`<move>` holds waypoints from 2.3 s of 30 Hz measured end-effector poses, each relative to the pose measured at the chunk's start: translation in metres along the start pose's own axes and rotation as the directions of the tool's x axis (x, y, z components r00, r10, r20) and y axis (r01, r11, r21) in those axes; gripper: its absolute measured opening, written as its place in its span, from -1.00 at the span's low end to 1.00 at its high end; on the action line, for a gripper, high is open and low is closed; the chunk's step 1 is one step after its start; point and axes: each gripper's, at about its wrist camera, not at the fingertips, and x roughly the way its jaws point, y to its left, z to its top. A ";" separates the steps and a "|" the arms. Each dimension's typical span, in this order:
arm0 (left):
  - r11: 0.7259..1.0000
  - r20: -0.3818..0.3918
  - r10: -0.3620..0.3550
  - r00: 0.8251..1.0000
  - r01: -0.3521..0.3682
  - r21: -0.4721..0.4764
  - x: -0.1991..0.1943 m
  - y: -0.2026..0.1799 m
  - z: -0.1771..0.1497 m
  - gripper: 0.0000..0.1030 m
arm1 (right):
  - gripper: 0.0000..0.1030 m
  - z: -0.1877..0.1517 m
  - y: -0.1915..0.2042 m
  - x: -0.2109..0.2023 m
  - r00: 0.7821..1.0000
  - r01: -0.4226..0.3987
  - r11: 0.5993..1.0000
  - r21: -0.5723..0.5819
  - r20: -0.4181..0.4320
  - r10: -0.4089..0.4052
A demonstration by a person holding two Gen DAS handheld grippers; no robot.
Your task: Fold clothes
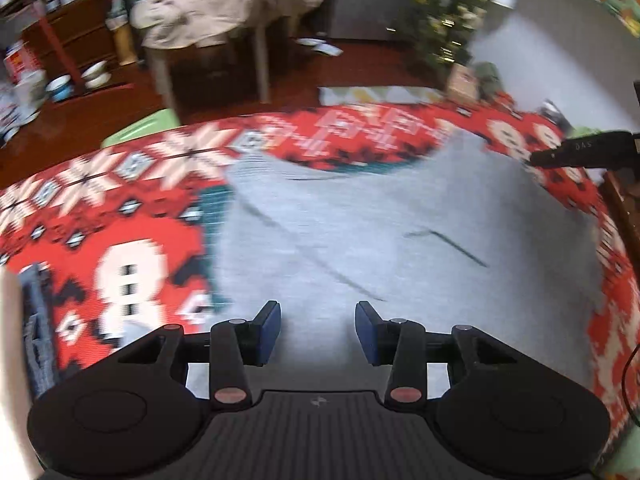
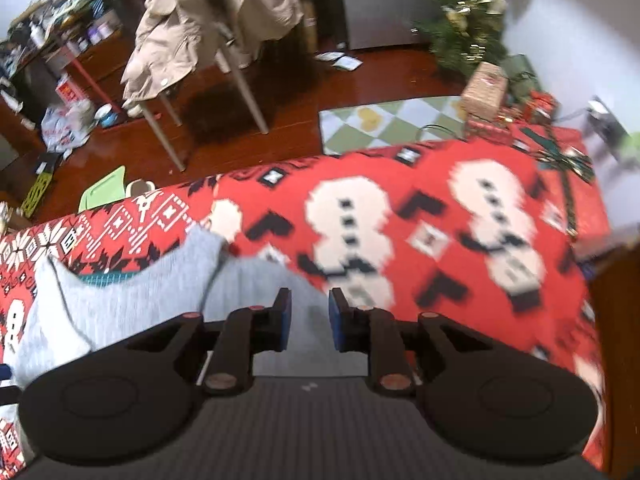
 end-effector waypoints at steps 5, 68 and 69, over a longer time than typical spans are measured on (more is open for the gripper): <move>0.995 0.007 0.037 0.999 -0.036 -0.088 0.000 0.030 0.006 -0.21 | -0.72 0.011 0.012 0.036 0.996 0.027 0.997 -0.079 -0.086 -0.034; 0.880 0.047 0.276 0.960 -0.233 -0.414 -0.042 0.151 -0.060 -0.93 | -0.44 0.006 0.343 0.096 0.959 -0.276 0.633 -0.724 -0.253 0.129; 0.879 0.046 0.274 0.961 -0.230 -0.418 -0.040 0.151 -0.061 -0.93 | -0.44 0.007 0.344 0.093 0.960 -0.273 0.633 -0.724 -0.244 0.136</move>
